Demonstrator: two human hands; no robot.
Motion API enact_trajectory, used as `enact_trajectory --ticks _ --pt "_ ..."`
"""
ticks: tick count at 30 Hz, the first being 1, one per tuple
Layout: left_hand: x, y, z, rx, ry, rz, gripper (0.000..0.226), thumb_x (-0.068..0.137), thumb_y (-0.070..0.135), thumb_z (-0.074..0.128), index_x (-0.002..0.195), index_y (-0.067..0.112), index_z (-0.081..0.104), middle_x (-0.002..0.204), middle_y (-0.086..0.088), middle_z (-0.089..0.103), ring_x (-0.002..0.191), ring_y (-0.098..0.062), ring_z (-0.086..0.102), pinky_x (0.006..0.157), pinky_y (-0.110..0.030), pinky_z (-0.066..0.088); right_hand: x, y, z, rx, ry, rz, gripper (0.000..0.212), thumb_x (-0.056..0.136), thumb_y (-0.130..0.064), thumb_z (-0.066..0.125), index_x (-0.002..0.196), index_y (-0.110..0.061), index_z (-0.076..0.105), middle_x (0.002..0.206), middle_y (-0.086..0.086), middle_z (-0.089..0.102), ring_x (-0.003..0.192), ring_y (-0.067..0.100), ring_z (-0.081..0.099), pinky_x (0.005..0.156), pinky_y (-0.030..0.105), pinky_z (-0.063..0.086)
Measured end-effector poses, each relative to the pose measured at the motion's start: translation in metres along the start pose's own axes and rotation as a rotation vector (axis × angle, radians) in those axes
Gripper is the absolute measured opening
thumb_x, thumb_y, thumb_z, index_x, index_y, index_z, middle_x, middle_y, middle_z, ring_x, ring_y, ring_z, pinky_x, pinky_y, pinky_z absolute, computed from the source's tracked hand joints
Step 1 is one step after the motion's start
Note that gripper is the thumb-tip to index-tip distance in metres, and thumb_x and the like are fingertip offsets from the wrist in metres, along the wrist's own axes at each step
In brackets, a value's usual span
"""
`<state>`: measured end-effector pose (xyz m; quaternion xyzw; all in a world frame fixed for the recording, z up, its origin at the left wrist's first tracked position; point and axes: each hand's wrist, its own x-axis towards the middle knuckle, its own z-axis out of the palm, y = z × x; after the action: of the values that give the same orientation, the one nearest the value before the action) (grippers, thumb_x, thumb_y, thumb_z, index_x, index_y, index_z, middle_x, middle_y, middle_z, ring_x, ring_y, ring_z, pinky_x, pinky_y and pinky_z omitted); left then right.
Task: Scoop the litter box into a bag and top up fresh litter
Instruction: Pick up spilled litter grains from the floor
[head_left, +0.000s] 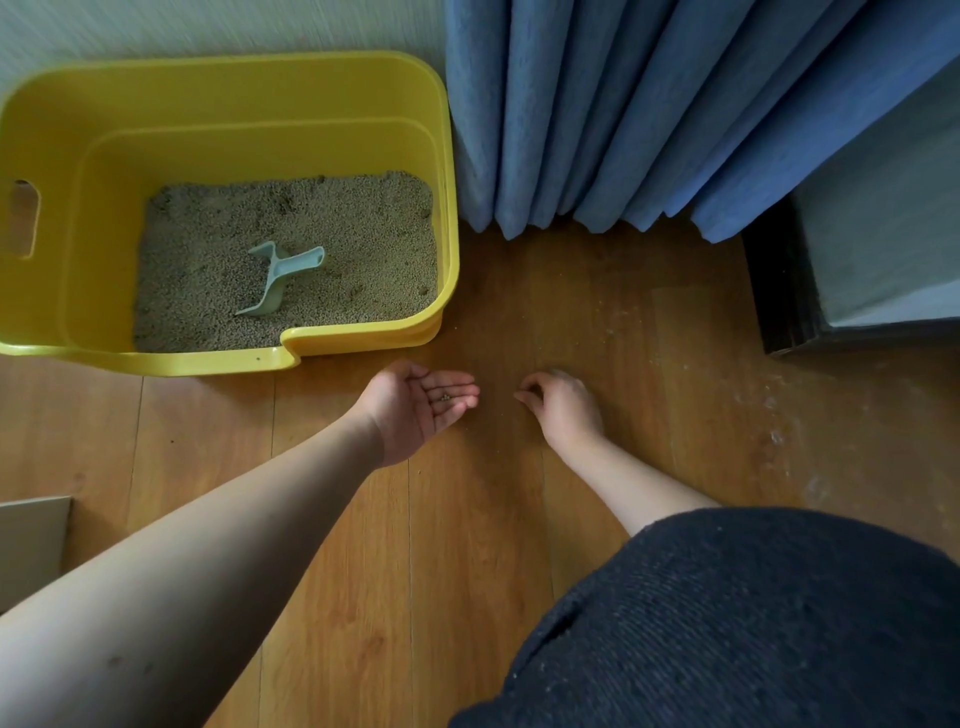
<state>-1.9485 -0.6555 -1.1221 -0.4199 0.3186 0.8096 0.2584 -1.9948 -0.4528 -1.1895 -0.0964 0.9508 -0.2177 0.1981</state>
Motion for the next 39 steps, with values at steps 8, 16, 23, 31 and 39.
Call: enact_trajectory --ticks 8,16,23,31,39 --pt "0.007 -0.003 0.010 0.029 -0.028 -0.013 0.061 0.097 0.020 0.022 0.083 -0.005 0.077 0.094 -0.022 0.073 0.082 -0.026 0.073 0.077 -0.028 0.057 0.002 -0.006 -0.027 1.211 -0.178 0.428 0.035 0.093 -0.029 0.059 0.123 -0.012 0.055 0.086 -0.008 0.056 0.079 0.006 0.053 0.071 0.022 0.043" --pt "0.014 -0.012 0.032 0.041 -0.042 -0.056 0.052 0.097 0.021 0.022 0.102 -0.007 0.066 0.096 -0.022 0.073 0.086 -0.027 0.072 0.081 -0.029 0.055 -0.024 0.017 -0.068 2.051 -0.470 0.471 0.026 0.100 -0.030 0.044 0.082 -0.014 0.052 0.064 -0.003 0.032 0.055 0.007 0.032 0.050 0.020 0.031" --pt "0.016 -0.023 0.061 0.062 -0.098 -0.079 0.051 0.096 0.021 0.024 0.100 -0.007 0.067 0.095 -0.021 0.073 0.084 -0.026 0.073 0.076 -0.029 0.057 -0.047 0.030 -0.073 1.889 -0.511 0.547 0.030 0.097 -0.022 0.036 0.069 -0.015 0.043 0.060 -0.003 0.028 0.051 0.009 0.027 0.050 0.023 0.024" --pt "0.016 -0.025 0.065 0.098 -0.103 -0.080 0.052 0.097 0.021 0.023 0.101 -0.006 0.067 0.098 -0.021 0.072 0.087 -0.026 0.072 0.076 -0.029 0.057 -0.058 0.049 -0.071 1.614 -0.427 0.466 0.038 0.097 -0.019 0.030 0.061 -0.013 0.039 0.059 0.002 0.030 0.052 0.013 0.029 0.049 0.025 0.028" --pt "0.017 -0.027 0.065 0.103 -0.093 -0.075 0.052 0.096 0.020 0.023 0.101 -0.007 0.067 0.098 -0.022 0.072 0.087 -0.027 0.072 0.079 -0.030 0.056 -0.061 0.081 -0.069 1.507 0.091 0.724 0.044 0.100 -0.038 0.043 0.064 -0.013 0.051 0.055 -0.001 0.038 0.045 0.011 0.028 0.045 0.025 0.022"
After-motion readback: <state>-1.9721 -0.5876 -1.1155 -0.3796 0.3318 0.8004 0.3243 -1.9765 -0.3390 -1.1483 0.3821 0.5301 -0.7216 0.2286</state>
